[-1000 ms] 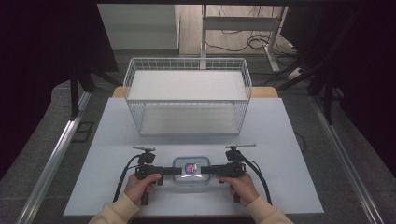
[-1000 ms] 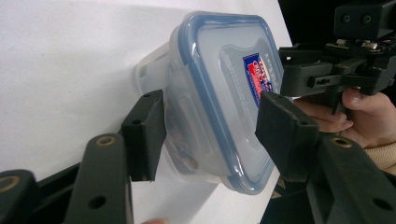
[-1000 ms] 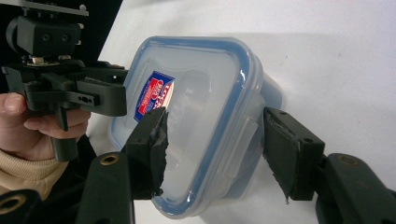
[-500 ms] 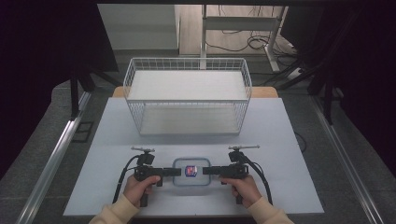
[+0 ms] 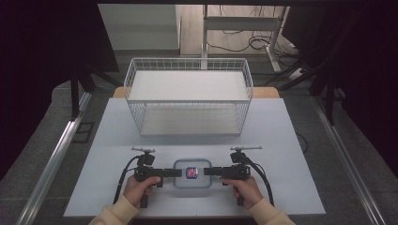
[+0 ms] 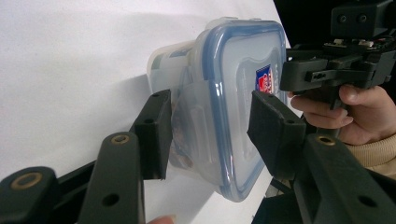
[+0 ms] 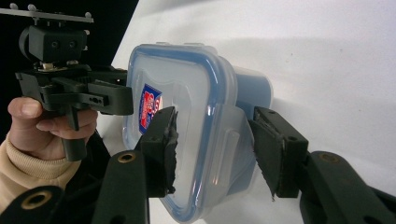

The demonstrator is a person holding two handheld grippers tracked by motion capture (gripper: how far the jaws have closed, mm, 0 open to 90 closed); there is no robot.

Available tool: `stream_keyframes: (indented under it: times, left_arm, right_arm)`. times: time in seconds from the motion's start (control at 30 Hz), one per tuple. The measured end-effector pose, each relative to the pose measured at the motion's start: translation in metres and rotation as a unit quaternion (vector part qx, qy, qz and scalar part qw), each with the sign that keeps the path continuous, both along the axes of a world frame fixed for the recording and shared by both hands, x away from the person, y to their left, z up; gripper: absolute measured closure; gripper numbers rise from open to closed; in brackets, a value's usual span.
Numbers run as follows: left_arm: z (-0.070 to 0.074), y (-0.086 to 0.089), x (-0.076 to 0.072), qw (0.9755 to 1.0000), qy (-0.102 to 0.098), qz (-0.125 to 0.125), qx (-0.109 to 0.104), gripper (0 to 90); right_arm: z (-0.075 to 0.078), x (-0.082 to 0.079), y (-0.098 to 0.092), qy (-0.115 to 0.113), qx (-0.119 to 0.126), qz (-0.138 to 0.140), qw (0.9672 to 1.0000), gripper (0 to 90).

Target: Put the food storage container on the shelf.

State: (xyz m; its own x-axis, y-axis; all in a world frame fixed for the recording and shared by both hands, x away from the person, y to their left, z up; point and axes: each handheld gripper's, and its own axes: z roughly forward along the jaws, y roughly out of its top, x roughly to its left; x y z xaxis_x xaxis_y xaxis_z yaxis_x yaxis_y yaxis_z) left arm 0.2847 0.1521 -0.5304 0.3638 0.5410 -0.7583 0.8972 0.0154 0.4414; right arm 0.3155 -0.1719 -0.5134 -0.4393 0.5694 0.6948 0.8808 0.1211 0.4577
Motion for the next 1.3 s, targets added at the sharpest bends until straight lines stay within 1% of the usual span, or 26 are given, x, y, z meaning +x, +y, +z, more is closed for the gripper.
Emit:
stream_keyframes:
  times: [0.37,0.53,0.67,0.83,1.03,1.3]
  left_arm:
    - [0.002,0.000,0.000,1.0000,-0.001,0.001,0.001,51.3]
    - [0.003,0.000,0.001,1.0000,-0.006,-0.001,0.001,51.6]
    - [0.004,0.000,0.001,1.0000,-0.008,0.000,-0.002,51.8]
    - [0.007,-0.001,0.001,0.9999,-0.014,-0.001,0.001,51.9]
    - [0.008,-0.001,0.004,0.9999,-0.015,-0.002,0.001,51.9]
    - [0.013,0.000,0.006,0.9997,-0.022,-0.001,-0.004,51.9]
  right_arm:
    - [0.002,-0.001,0.000,-0.007,-0.001,-0.002,1.0000,52.3]
    - [0.005,-0.001,-0.001,-0.018,-0.002,0.001,0.9998,52.5]
    - [0.005,-0.001,-0.001,-0.017,0.000,0.000,0.9999,52.6]
    - [0.007,0.000,-0.002,-0.015,0.006,-0.002,0.9999,52.7]
    - [0.008,0.002,-0.003,-0.015,0.006,-0.002,0.9999,52.8]
    - [0.018,0.004,-0.001,-0.036,-0.001,0.001,0.9993,52.8]
